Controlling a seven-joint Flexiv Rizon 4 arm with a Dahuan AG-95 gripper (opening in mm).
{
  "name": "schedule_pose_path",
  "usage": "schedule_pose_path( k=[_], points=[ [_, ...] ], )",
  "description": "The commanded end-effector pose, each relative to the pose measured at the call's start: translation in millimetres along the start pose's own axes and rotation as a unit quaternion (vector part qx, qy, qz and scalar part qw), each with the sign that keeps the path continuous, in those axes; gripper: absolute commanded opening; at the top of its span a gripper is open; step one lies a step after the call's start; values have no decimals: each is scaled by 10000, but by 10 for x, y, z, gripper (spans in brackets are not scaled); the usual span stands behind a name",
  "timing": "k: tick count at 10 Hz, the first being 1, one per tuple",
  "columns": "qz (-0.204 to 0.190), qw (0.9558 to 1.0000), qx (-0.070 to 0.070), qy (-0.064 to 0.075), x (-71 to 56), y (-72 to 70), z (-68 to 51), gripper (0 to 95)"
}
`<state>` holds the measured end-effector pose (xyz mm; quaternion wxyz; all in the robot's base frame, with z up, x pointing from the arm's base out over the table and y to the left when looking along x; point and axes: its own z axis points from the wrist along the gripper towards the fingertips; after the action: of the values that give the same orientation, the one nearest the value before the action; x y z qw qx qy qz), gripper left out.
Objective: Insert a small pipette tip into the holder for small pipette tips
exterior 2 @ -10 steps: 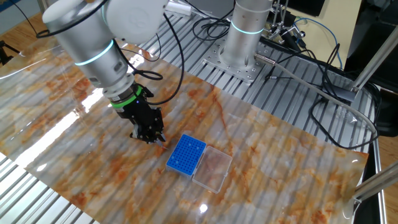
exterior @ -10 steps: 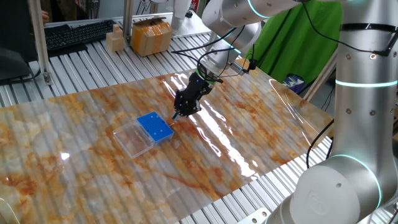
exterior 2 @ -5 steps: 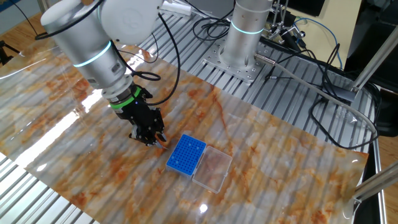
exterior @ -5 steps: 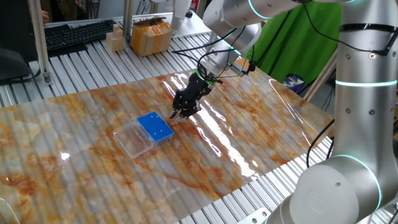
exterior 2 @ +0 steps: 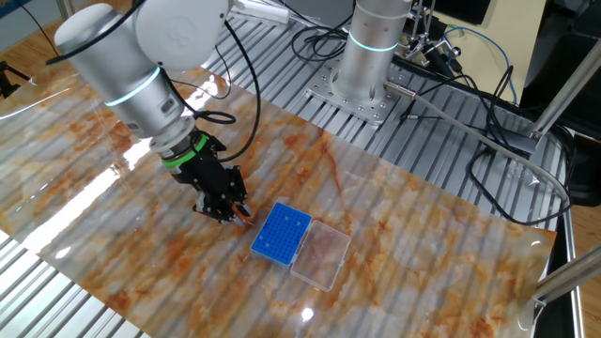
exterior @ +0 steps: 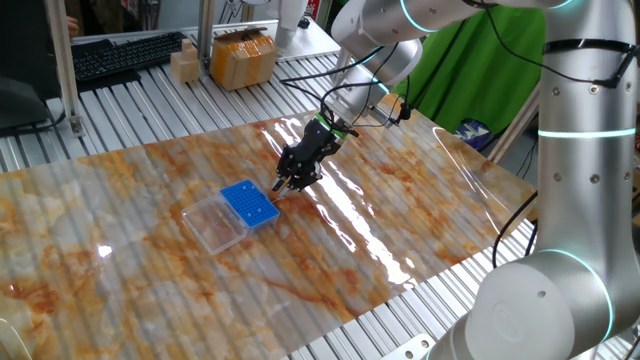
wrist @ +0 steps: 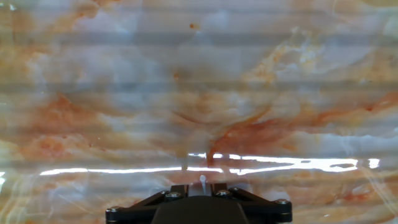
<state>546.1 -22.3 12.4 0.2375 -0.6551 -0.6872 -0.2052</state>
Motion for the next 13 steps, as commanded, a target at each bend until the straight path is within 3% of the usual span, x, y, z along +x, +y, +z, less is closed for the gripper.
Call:
schedule_pose_path(
  k=[1, 13],
  points=[
    [-11, 10000, 9, 74, -3, 5, -1, 190],
    [-40, 9995, 13, 310, -15, 17, 34, 190]
  ],
)
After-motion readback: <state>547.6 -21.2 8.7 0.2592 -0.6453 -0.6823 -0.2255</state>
